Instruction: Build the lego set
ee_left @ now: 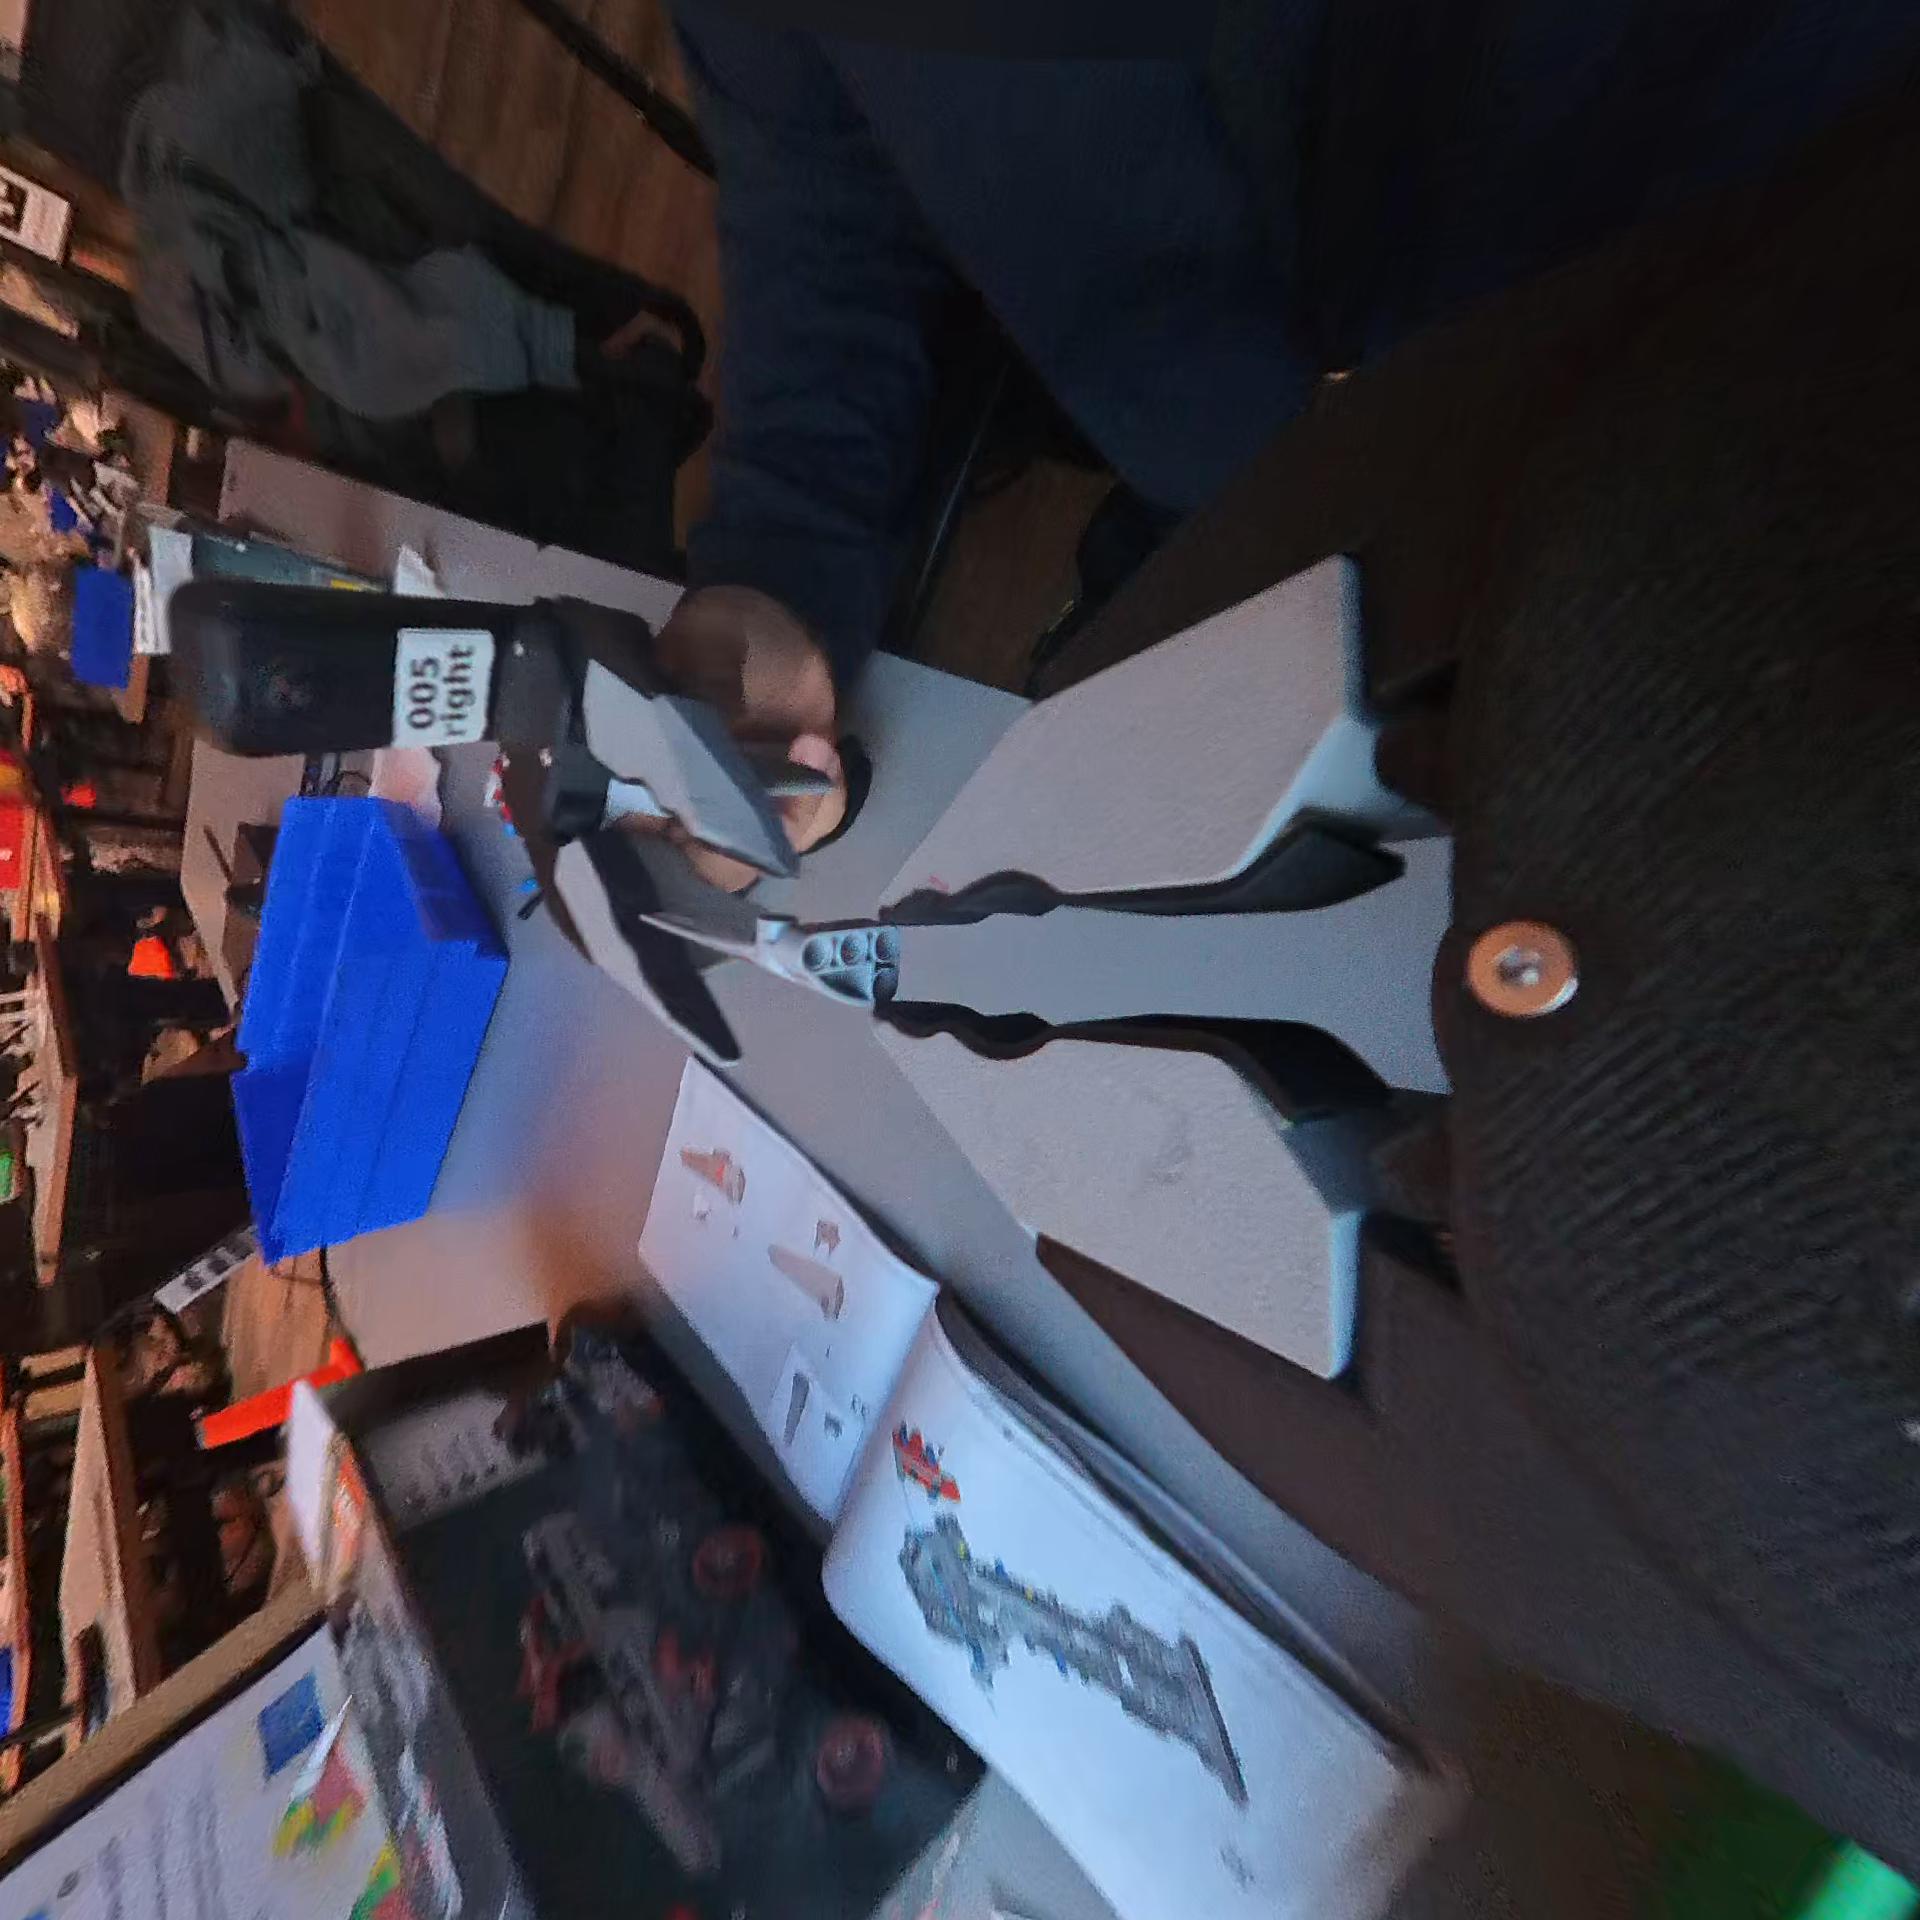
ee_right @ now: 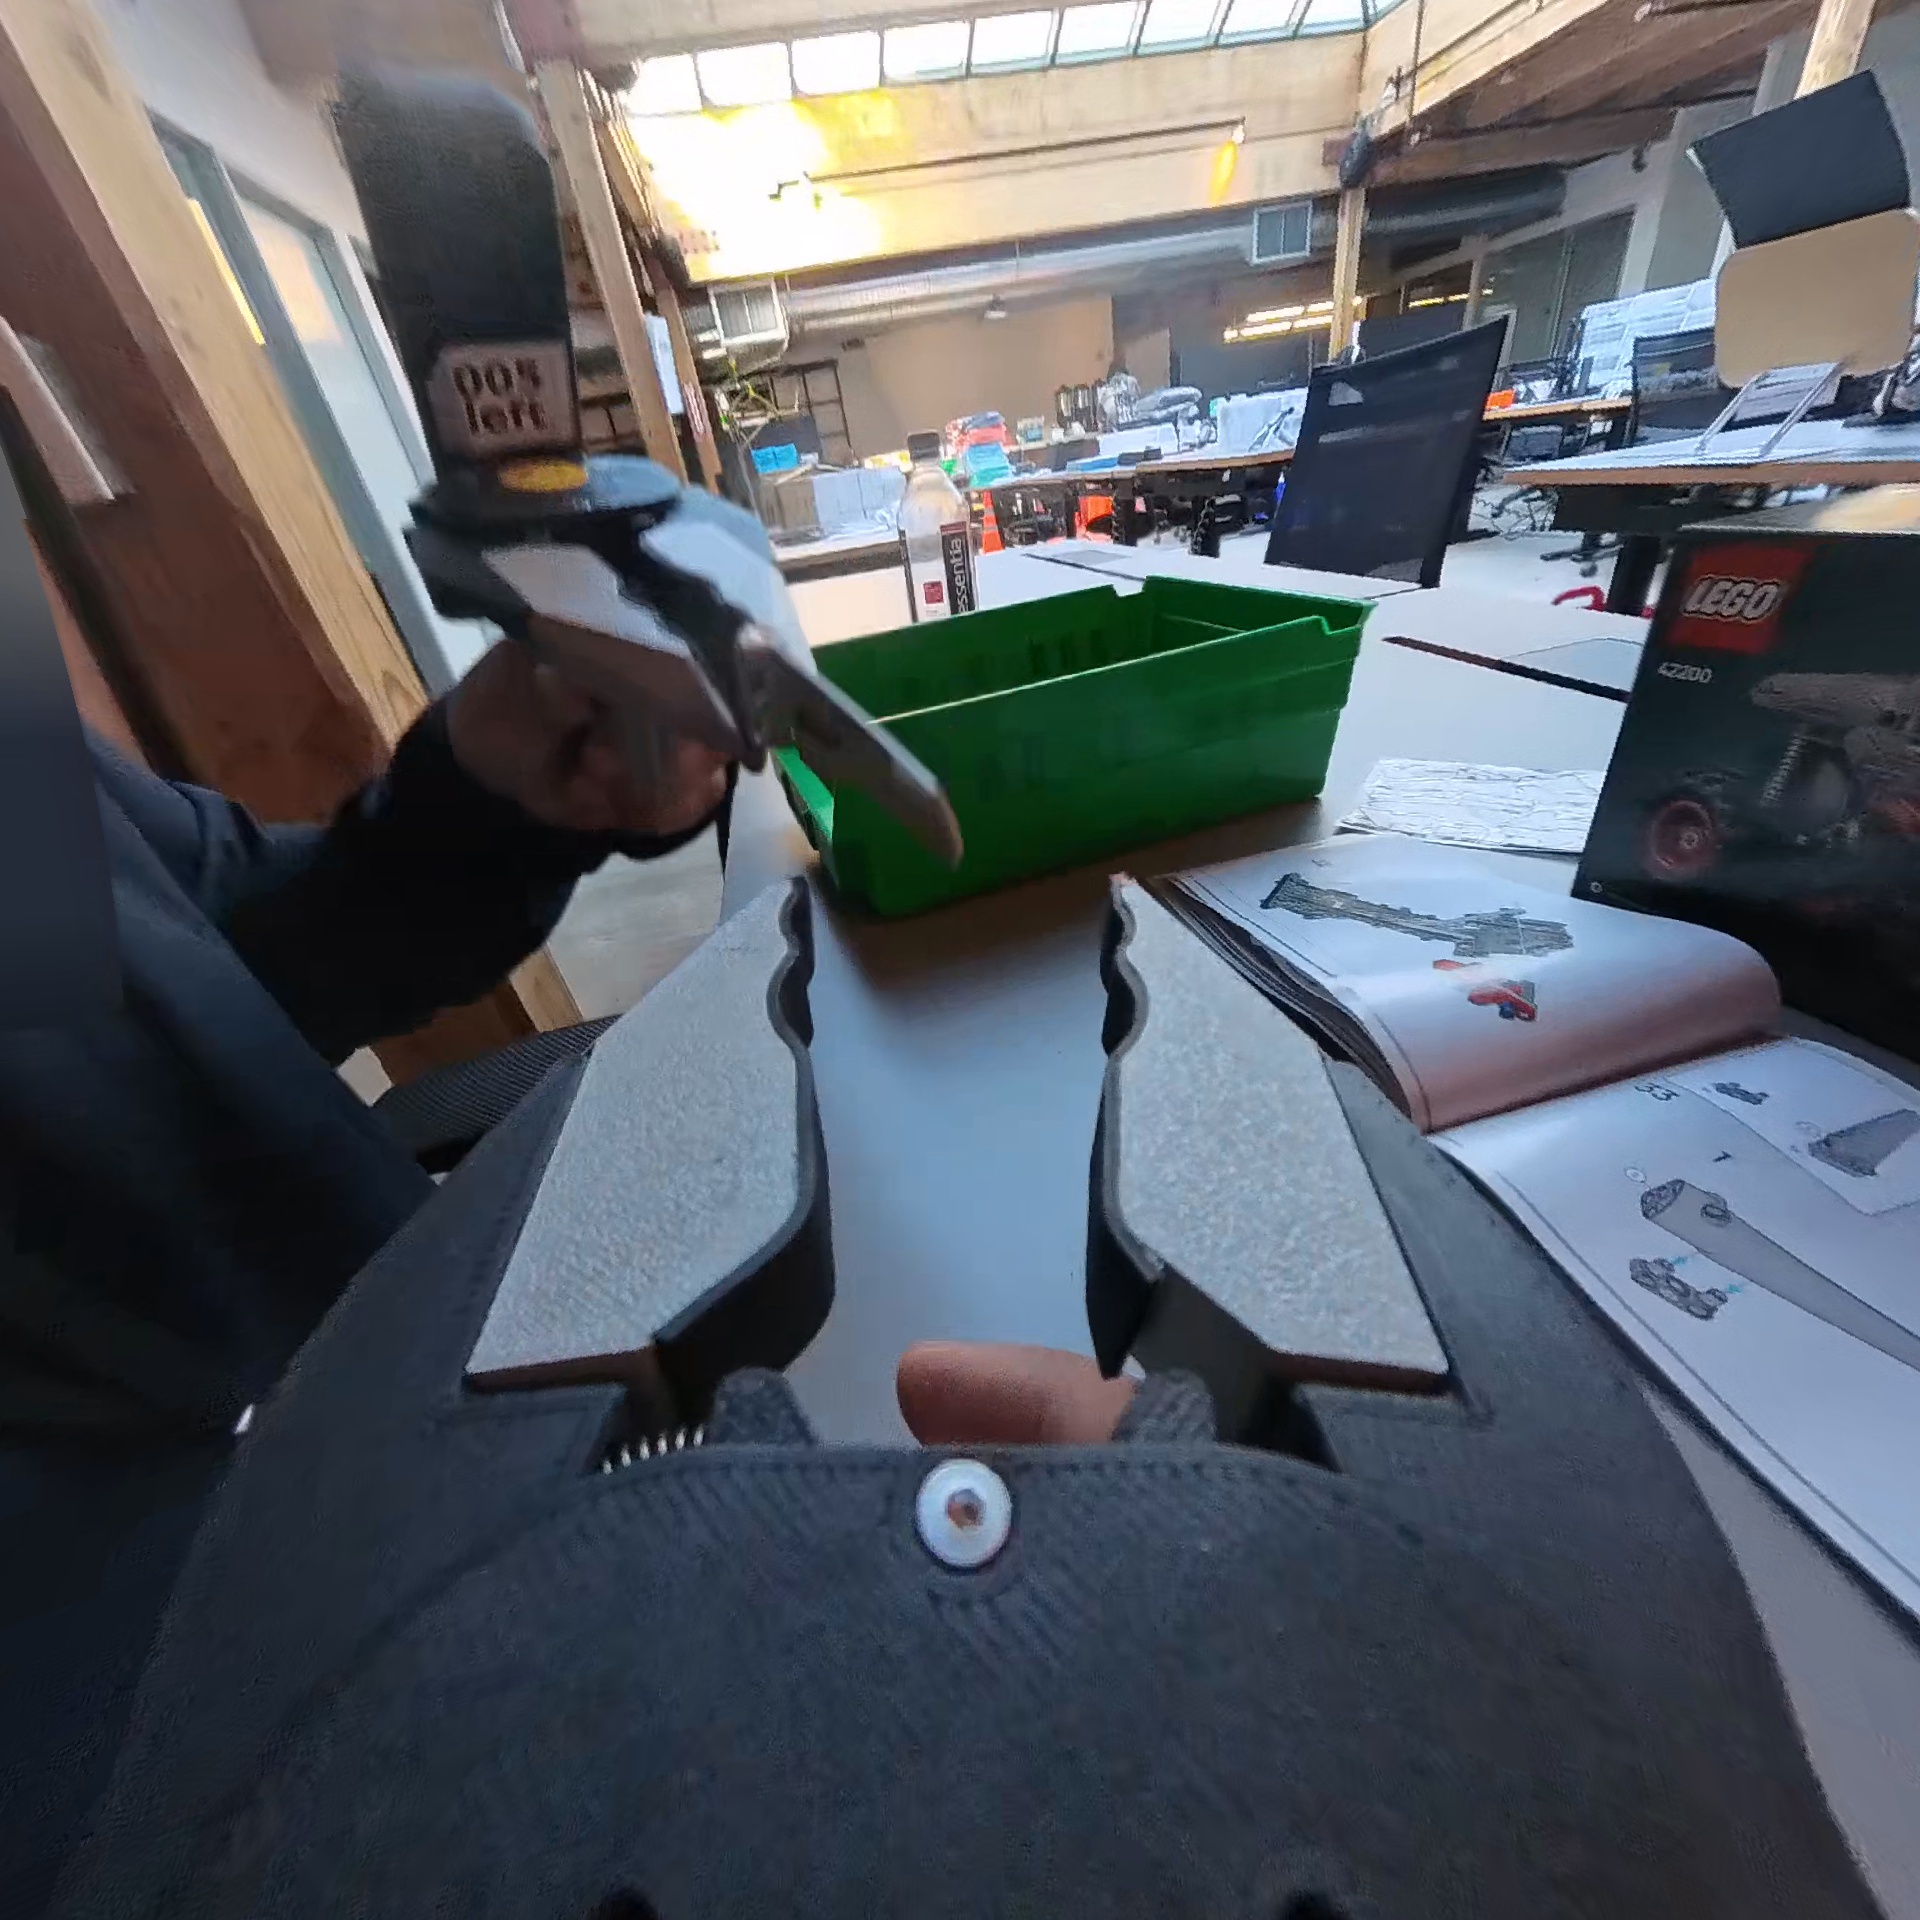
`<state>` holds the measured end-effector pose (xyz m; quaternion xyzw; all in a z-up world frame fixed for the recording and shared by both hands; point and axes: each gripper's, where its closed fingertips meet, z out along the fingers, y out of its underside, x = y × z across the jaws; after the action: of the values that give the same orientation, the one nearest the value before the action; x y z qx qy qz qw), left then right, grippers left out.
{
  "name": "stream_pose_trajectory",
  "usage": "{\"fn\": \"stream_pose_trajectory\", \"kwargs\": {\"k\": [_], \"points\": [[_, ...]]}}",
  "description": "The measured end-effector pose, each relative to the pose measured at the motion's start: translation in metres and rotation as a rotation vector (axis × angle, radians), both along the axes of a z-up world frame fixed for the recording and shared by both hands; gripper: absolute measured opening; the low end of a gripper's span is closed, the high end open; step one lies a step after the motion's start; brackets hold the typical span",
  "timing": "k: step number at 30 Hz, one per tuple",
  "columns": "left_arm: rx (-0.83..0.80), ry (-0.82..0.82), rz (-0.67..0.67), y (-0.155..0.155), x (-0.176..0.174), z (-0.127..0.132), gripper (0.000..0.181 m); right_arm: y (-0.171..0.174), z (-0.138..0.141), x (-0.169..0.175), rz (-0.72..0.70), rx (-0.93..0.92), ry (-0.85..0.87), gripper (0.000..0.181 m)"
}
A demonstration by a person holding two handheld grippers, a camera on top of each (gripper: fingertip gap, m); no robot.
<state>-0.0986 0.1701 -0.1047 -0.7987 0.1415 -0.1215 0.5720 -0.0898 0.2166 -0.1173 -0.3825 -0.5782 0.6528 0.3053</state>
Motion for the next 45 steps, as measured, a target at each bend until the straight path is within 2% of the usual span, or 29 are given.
{"fn": "stream_pose_trajectory", "kwargs": {"k": [2,4,7,9,13,15,19,21,23,26,30,38,45], "points": [[-0.031,-0.048,-0.046,0.006,0.010,-0.017,0.011,0.003,-0.001,0.007,0.004,-0.009,0.015,0.046],[-0.044,-0.092,-0.073,0.013,0.015,-0.030,0.011,0.005,-0.008,0.013,0.011,0.009,0.010,0.025],[-0.073,-0.142,-0.097,0.024,0.014,-0.047,0.011,0.007,-0.023,0.015,-0.002,0.073,-0.042,0.007],[-0.082,-0.181,-0.097,0.031,0.010,-0.054,0.011,0.011,-0.026,0.013,-0.039,0.116,-0.043,0.003],[-0.100,-0.243,-0.115,0.043,0.006,-0.061,0.011,0.022,-0.031,0.005,-0.096,0.106,-0.086,0.025],[-0.100,-0.228,-0.103,0.048,0.002,-0.065,0.011,0.027,-0.032,0.004,-0.103,0.078,-0.106,0.024],[-0.096,-0.104,-0.055,0.060,-0.006,-0.079,0.011,0.054,-0.033,0.000,-0.264,0.118,-0.106,0.025],[-0.090,-0.046,-0.051,0.065,-0.006,-0.082,0.011,0.058,-0.034,0.000,-0.290,0.121,-0.112,0.025],[-0.045,-0.009,-0.042,0.070,-0.007,-0.078,0.011,0.058,-0.036,-0.001,-0.299,0.133,-0.118,0.028],[-0.089,0.001,-0.044,0.072,-0.006,-0.085,0.011,0.053,-0.038,-0.002,-0.288,0.176,-0.121,0.033],[-0.039,0.030,0.019,0.074,-0.017,-0.080,0.011,0.047,-0.043,-0.003,-0.276,0.230,-0.133,0.039],[-0.017,0.111,0.048,0.074,-0.018,-0.081,0.011,0.046,-0.044,-0.003,-0.280,0.251,-0.131,0.040],[0.002,0.111,0.040,0.072,-0.016,-0.078,0.011,0.039,-0.053,-0.007,-0.270,0.326,-0.172,0.042]]}}
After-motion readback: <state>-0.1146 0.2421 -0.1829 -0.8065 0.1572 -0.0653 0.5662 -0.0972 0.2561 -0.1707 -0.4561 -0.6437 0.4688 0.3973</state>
